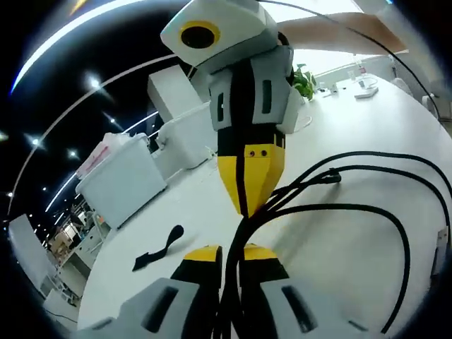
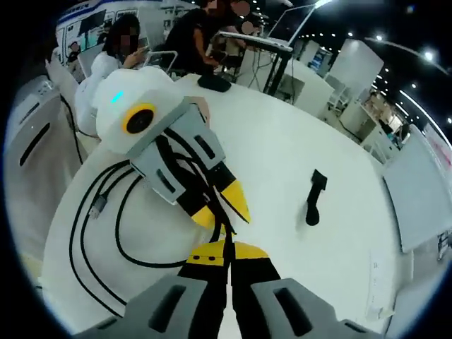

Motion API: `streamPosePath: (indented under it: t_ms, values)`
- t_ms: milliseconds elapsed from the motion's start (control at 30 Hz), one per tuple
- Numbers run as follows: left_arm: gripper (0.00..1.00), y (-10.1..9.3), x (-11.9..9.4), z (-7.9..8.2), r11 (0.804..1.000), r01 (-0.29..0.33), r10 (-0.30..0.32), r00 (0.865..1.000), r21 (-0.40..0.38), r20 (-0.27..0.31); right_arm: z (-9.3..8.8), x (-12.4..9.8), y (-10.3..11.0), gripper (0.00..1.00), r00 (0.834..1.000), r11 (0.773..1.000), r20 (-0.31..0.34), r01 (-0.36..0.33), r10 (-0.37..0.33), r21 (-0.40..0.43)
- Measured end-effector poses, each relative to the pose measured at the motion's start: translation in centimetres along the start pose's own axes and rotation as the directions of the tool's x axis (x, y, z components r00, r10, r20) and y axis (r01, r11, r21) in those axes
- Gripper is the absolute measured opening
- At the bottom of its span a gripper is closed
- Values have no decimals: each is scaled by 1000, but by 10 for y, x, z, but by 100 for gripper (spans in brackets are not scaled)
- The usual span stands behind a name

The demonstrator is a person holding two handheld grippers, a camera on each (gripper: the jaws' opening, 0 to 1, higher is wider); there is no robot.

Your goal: Coil the Type-C to USB data cable on the desktop and secure it with Velcro straps.

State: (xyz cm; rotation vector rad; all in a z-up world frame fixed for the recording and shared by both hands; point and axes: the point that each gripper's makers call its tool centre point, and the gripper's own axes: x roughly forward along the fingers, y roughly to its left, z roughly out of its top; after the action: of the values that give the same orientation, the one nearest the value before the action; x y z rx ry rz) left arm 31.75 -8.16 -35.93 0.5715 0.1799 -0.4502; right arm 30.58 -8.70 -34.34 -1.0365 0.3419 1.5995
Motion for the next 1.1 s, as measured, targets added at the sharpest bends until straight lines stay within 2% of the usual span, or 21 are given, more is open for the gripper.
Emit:
streamPosePath:
  t_ms: [167,267,333,367,400,433,500,533,567,633,667,700,733,767,800,833,900,933,967,1067,1100]
  values:
    - [5,9,1,10,998,-40,39,999,44,21,5,-9,-14,3,994,996,62,91,-90,-9]
    - [5,28,-2,19,994,-101,100,995,35,24,9,-32,-28,7,968,977,129,215,-214,12]
    - [5,43,-6,31,987,-159,157,986,35,54,20,-66,-38,15,904,934,240,355,-353,33]
    - [5,46,-8,35,984,-172,170,984,38,60,25,-82,-42,18,857,905,294,417,-423,85]
    - [5,51,-10,45,980,-195,192,979,45,74,29,-100,-46,20,797,866,343,479,-497,142]
    - [5,54,-11,51,976,-212,207,974,47,86,29,-118,-51,23,728,810,359,549,-584,205]
    - [5,63,-13,73,962,-266,257,959,69,119,18,-147,-56,27,592,677,331,674,-734,295]
    - [5,68,-14,82,952,-298,288,949,67,127,14,-155,-55,27,554,635,312,697,-772,332]
    - [5,71,-14,89,944,-324,314,940,67,134,1,-166,-53,27,478,543,259,700,-839,465]
    - [5,72,-13,101,936,-348,339,929,41,152,-18,-171,-41,27,424,444,174,703,-889,555]
    - [5,71,-12,104,935,-353,345,926,31,156,-27,-174,-38,27,379,379,133,705,-916,600]
    - [5,71,-11,107,931,-364,356,920,19,162,-31,-174,-33,27,346,347,128,705,-930,619]
    - [5,69,-10,111,927,-375,369,914,4,170,-39,-171,-30,28,332,310,82,725,-940,615]
    - [5,68,-9,112,925,-380,375,911,-3,174,-48,-170,-26,28,304,258,29,750,-952,609]
    - [5,66,-7,113,924,-383,378,909,-7,177,-49,-168,-23,28,287,243,25,758,-958,605]
    - [5,66,-7,113,923,-384,380,908,-10,177,-46,-161,-18,27,289,251,38,754,-957,607]
    - [5,65,-6,113,923,-383,381,907,-23,180,-42,-136,-1,23,359,278,42,640,-932,716]
    - [5,65,-6,113,923,-384,383,906,-29,182,-43,-128,3,24,379,278,41,596,-924,754]
    - [5,65,-6,112,923,-383,383,905,-37,183,-46,-117,6,24,416,281,36,544,-909,791]
    - [5,64,-7,111,928,-362,372,908,-85,195,-57,-90,9,25,507,260,29,391,-861,883]
    - [5,64,-7,110,929,-358,369,908,-91,197,-58,-87,9,25,519,256,31,369,-854,894]
